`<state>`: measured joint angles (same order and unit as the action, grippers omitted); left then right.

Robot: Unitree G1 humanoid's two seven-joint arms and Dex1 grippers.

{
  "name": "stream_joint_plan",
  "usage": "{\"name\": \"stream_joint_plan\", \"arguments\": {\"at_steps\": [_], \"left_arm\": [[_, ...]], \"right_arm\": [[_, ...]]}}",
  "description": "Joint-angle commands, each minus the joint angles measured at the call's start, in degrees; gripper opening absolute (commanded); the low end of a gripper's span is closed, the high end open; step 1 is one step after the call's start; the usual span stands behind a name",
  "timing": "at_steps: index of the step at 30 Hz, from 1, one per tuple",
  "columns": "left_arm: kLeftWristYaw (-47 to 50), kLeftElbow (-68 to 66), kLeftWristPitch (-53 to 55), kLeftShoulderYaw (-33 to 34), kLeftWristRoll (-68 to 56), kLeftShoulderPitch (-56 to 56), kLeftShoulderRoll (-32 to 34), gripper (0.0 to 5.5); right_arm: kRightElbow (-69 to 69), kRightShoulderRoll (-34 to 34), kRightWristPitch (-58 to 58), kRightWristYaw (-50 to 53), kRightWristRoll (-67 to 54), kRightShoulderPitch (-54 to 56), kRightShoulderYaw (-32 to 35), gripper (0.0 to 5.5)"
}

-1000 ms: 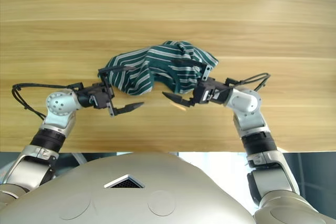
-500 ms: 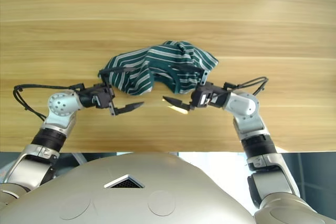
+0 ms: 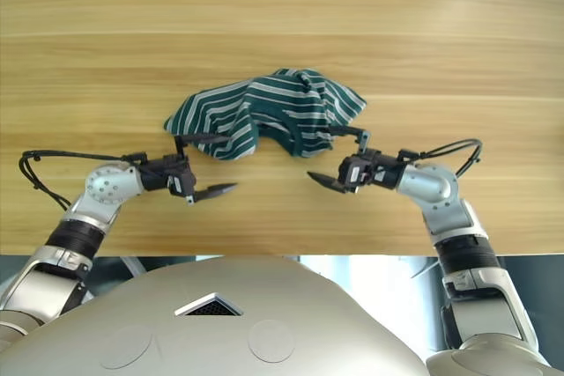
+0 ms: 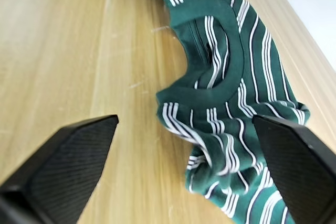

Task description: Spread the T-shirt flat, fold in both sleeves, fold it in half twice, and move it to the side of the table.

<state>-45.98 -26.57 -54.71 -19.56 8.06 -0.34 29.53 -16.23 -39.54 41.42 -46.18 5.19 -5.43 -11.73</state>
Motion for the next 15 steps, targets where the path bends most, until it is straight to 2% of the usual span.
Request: {"name": "stream_joint_plan", "arguments": {"at_steps": [1,4,10,15], "left_arm": [[3.5,-1.7,-0.8,0.7,2.4,-1.8,0.2,4.23],[5.7,-2.2,-1.2,0.9,2.8,-2.2,0.0,3.72],[9.1,-3.4,-2.2,0.6,3.3,-3.2,-0.5,2.53],[9.7,-3.8,-2.6,0.2,2.4,-3.3,-0.9,1.75]], "right_arm": [[-3.3,-1.4,-0.8,3.1,3.8,2.0,1.1,4.73],[-5.2,-1.8,-1.2,5.3,5.9,2.8,1.3,4.42],[-6.3,-1.5,-0.9,6.4,6.8,3.1,0.4,3.03],[-6.7,-1.5,-0.3,5.9,6.0,3.1,0.0,2.16]]}}
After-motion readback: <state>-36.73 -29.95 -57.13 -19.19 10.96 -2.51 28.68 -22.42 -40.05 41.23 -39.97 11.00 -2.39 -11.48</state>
